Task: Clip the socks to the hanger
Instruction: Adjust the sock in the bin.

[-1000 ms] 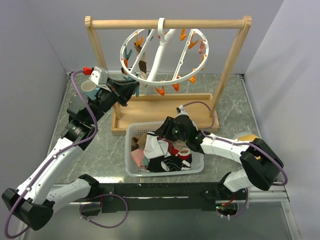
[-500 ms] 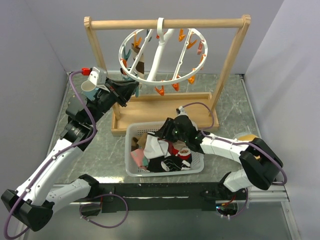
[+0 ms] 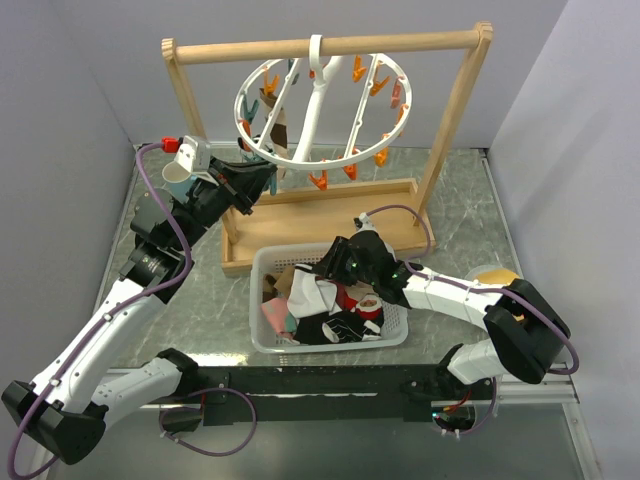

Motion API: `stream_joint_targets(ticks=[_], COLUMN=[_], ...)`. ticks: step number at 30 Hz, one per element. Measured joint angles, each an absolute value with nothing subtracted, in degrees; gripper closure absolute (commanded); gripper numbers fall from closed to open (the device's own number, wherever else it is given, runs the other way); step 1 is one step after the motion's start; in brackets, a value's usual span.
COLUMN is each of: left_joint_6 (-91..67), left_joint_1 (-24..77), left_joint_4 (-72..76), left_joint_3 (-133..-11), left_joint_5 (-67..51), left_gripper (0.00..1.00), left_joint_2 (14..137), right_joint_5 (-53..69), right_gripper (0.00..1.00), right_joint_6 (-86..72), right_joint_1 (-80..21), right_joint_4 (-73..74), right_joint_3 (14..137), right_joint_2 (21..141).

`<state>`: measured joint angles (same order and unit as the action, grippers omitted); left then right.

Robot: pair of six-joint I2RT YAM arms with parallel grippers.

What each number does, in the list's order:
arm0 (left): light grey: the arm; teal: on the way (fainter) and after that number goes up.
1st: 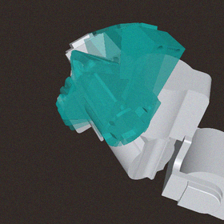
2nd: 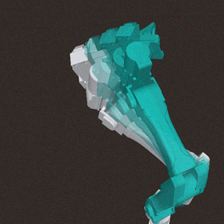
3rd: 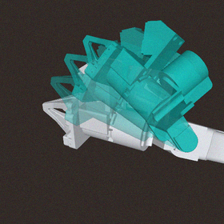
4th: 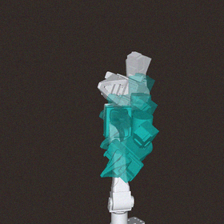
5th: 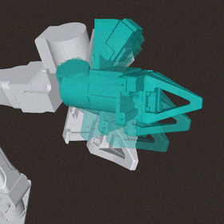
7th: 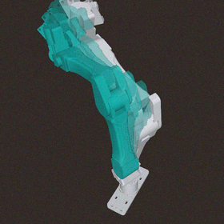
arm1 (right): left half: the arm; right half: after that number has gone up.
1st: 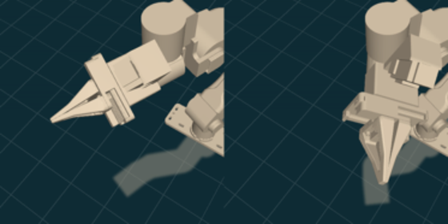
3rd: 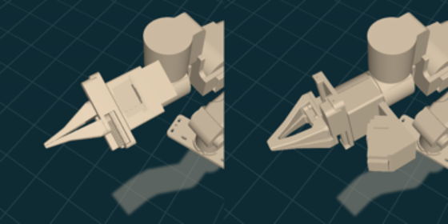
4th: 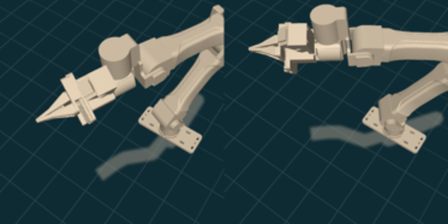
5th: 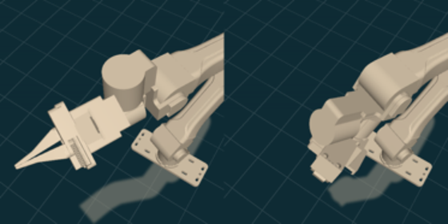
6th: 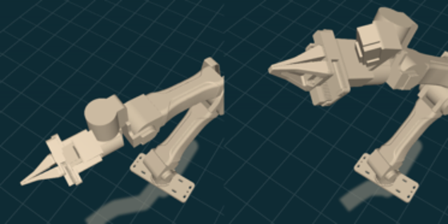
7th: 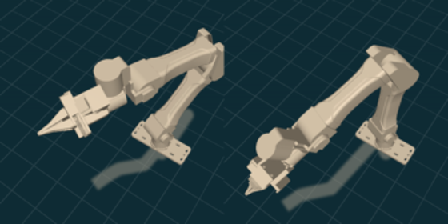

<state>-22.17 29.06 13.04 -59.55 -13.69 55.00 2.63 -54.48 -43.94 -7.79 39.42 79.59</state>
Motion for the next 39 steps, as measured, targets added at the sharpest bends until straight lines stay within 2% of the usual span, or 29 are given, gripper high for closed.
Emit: stream_joint_targets(ticks=[20, 27, 39], left_joint_6=[-22.2, -22.2, -22.2], left_joint_1=[28.9, 28.9, 28.9], left_joint_4=[13.0, 13.0, 13.0], left_joint_3=[-59.5, -59.5, -59.5], left_joint_5=[-13.7, -13.7, -13.7], left_gripper=[0.99, 0.99, 0.99], left_joint_2=[55.0, 55.0, 55.0], right_joint_5=[2.6, 3.4, 5.8], right_gripper=[0.54, 0.6, 0.62], right_joint_6=[-54.9, -56.1, -56.9], right_joint_1=[-41.2, -40.8, -40.8], right_joint_4=[-11.0, -14.0, -14.9], right_joint_3=[40.3, 40.6, 42.5], right_joint_2=[85.5, 87.0, 87.9])
